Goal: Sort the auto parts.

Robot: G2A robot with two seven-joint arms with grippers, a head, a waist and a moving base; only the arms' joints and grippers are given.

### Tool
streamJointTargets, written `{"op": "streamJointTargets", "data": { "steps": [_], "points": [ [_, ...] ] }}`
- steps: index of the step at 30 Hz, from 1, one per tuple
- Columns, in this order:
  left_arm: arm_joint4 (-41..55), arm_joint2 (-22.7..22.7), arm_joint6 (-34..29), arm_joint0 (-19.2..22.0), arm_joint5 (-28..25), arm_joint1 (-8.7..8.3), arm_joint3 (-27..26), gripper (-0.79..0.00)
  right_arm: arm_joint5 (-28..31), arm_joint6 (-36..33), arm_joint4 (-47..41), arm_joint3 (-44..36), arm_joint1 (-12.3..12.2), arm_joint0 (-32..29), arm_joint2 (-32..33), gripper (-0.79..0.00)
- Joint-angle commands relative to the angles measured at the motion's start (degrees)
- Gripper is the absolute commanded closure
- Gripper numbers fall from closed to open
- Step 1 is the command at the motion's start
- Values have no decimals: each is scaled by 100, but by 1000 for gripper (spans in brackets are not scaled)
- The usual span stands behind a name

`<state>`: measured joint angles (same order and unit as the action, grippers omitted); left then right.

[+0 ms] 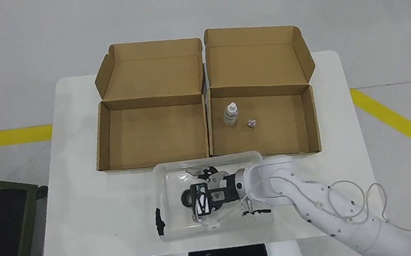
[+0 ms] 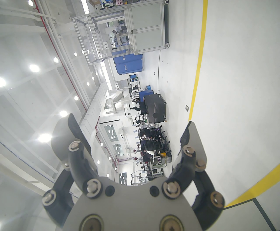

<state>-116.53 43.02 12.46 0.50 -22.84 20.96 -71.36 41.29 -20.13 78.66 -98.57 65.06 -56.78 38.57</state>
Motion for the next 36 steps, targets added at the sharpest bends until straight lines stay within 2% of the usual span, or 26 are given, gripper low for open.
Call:
{"op": "streamJointTargets", "data": {
  "steps": [1,13,30,34,36],
  "points": [
    [0,0,0,0,0,0,0,-785,-18,7,15,62,20,26,-19,-643],
    [0,0,0,0,0,0,0,-785,-92,47,-6,326,152,176,-116,-628],
    [0,0,0,0,0,0,0,-785,-65,122,-29,600,339,272,-332,-542],
    [0,0,0,0,0,0,0,-785,-46,124,-20,644,375,289,-365,-570],
    [0,0,0,0,0,0,0,-785,-41,126,-15,660,387,294,-364,-557]
  ]
}}
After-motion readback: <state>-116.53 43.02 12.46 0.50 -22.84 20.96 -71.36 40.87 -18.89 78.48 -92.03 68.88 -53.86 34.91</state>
